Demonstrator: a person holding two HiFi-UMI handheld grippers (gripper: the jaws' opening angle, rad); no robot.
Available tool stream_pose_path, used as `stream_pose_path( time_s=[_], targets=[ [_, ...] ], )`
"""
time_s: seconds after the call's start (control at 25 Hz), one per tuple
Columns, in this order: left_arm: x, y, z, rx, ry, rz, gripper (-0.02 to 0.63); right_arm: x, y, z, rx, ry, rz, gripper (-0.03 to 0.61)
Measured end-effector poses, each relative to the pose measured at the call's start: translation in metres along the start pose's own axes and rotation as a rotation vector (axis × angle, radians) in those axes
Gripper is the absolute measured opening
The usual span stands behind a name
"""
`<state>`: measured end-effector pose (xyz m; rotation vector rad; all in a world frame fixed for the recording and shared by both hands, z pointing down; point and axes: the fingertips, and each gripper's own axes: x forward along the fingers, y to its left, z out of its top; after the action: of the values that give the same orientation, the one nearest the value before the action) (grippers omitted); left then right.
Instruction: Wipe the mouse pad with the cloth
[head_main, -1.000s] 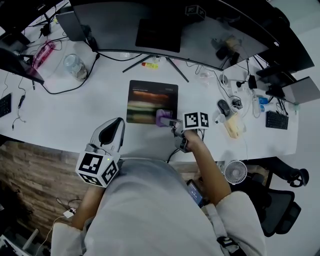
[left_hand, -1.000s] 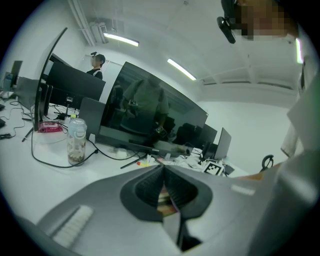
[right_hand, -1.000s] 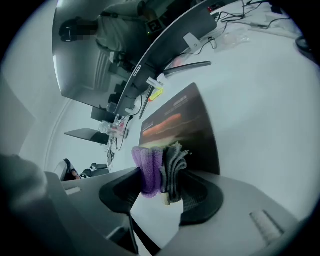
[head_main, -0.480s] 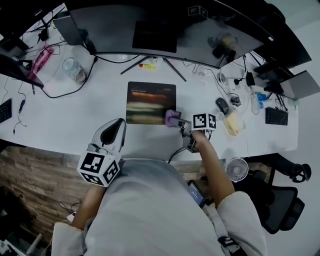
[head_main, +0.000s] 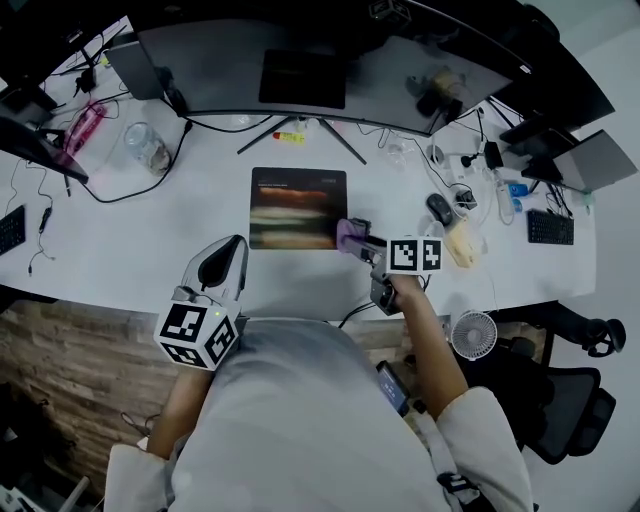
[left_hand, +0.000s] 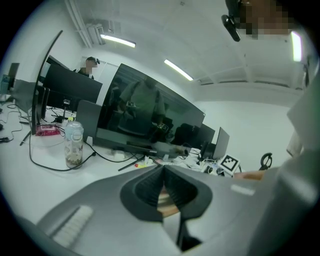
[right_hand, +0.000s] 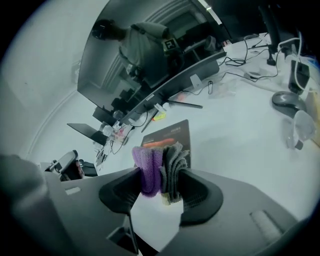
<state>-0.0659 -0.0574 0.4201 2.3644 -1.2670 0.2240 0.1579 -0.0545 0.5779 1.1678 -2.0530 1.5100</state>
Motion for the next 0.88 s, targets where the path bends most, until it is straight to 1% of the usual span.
stream_pose_path(
  time_s=[0.16, 0.4, 0.64, 0.76, 0.88],
  targets=[
    [-0.004, 0.003, 0.007, -0.022, -0.031, 0.019, 0.000, -0.017, 0.032, 0.012, -0.073, -0.087, 0.039, 0.218],
    [-0.007, -0.004, 0.009, -0.028, -0.045, 0.021, 0.000, -0.058, 0.076, 0.034, -0.244, -0.273, 0.042, 0.215],
    [-0.013, -0.001, 0.015, -0.029, -0.063, 0.045, 0.000, -0.102, 0.109, 0.048, -0.393, -0.451, -0.003, 0.212],
    [-0.015, -0.001, 0.018, -0.029, -0.064, 0.045, 0.000, -0.118, 0.121, 0.051, -0.439, -0.515, -0.020, 0.210],
    [-0.018, -0.002, 0.021, -0.036, -0.082, 0.059, 0.000, -0.131, 0.127, 0.055, -0.477, -0.567, -0.035, 0.203]
  ],
)
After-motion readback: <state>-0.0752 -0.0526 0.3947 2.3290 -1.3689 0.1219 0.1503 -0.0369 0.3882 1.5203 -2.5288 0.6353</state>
